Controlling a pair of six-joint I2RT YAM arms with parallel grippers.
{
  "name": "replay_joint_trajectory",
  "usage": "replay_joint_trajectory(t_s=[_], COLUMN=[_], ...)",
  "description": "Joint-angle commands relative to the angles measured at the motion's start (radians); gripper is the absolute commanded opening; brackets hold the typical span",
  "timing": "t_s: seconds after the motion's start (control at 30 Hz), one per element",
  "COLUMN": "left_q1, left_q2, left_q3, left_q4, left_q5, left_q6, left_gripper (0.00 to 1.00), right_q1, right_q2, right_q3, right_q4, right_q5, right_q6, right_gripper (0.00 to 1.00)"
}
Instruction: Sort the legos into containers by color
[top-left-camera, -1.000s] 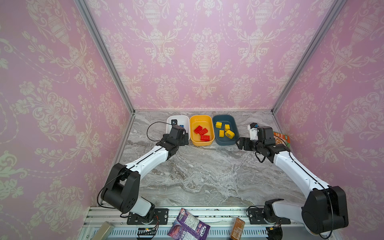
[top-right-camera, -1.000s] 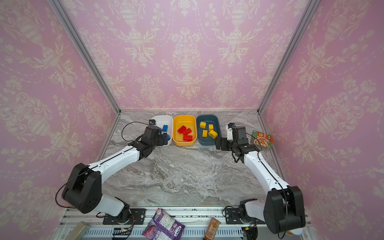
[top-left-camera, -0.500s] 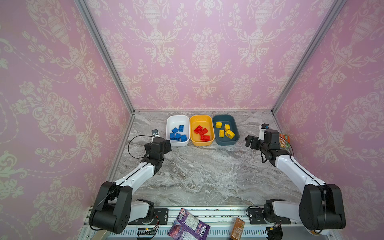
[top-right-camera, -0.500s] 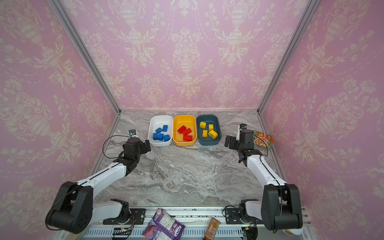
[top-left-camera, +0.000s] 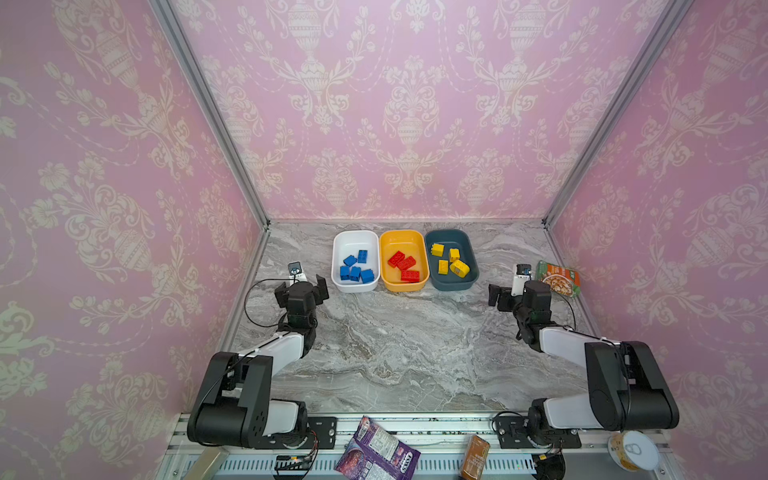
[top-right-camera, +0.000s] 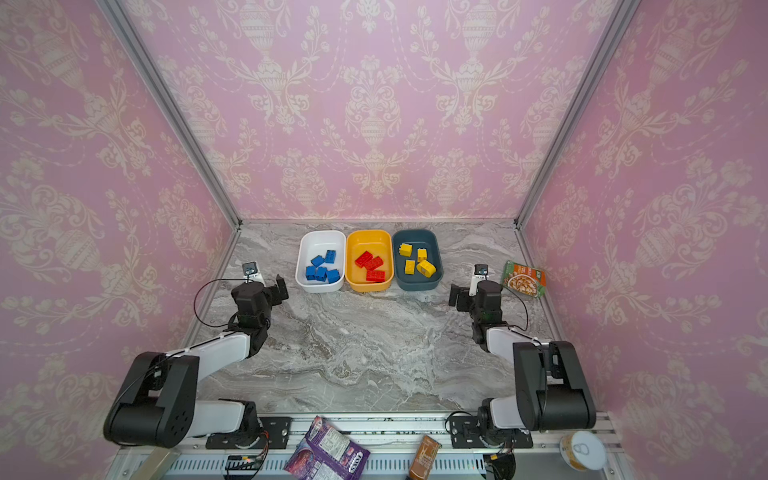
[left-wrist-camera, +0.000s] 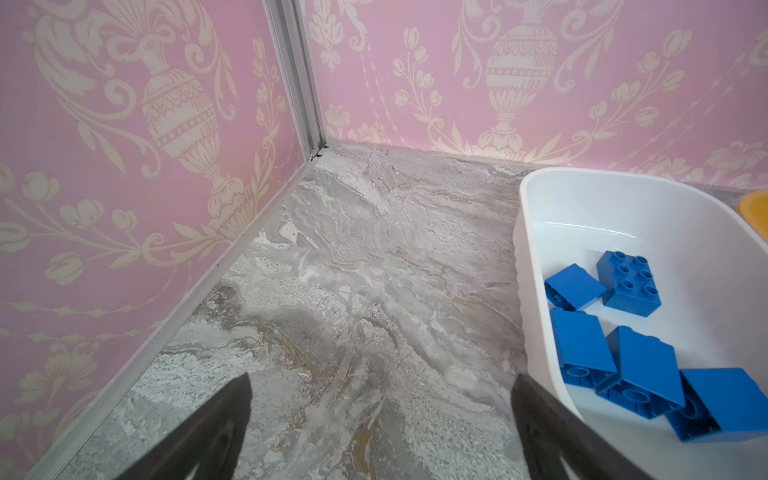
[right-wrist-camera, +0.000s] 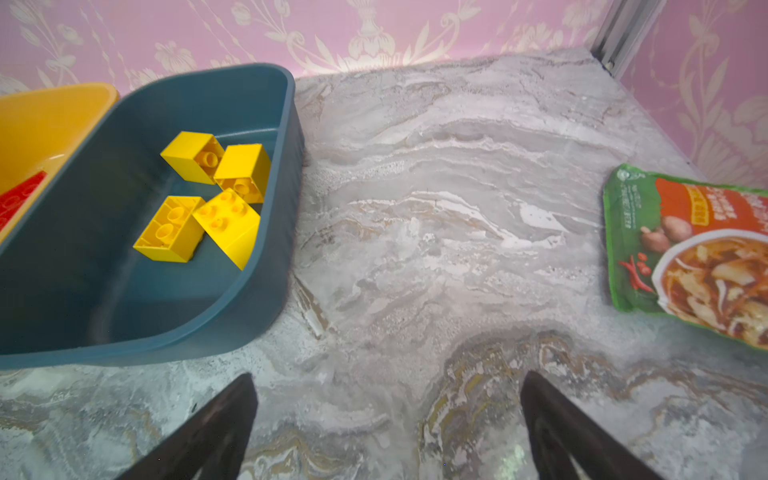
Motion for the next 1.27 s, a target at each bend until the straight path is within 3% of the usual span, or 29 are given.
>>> replay_joint_trajectory(t_s=[0.0, 0.17, 0.43, 0.63, 1.23], left_q1=[0.014, 0.018, 0.032, 0.037, 0.043], left_q2=[0.003, -0.005, 0.106, 0.225, 0.216], left_q3=[-0.002, -0.024, -0.077, -0.134, -0.143], left_q4=[0.042, 0.014, 0.214, 0.436, 0.435], left_q5=[0.031, 0.004, -0.004, -0.002, 0.006], left_q6=[0.060, 0.070, 0.087, 0.094, 0.080], left_gripper=[0.99, 0.99, 0.99, 0.99, 0.99], right_q1=[0.004, 0.011, 0.028, 0.050, 0.067], right_q2=[0.034, 0.065, 0.115, 0.125, 0.128], right_q3=[-0.024, -0.039, -0.065, -0.085, -0.098], right_q4=[0.166, 0.223, 0.306, 0.353, 0.383], right_q5=[-0.031, -0.043, -0.045, 0.039, 0.120], right_q6=[-0.039, -0.054, -0.076, -0.075, -0.067], right_gripper=[1.00, 1.00, 1.00, 1.00, 1.00])
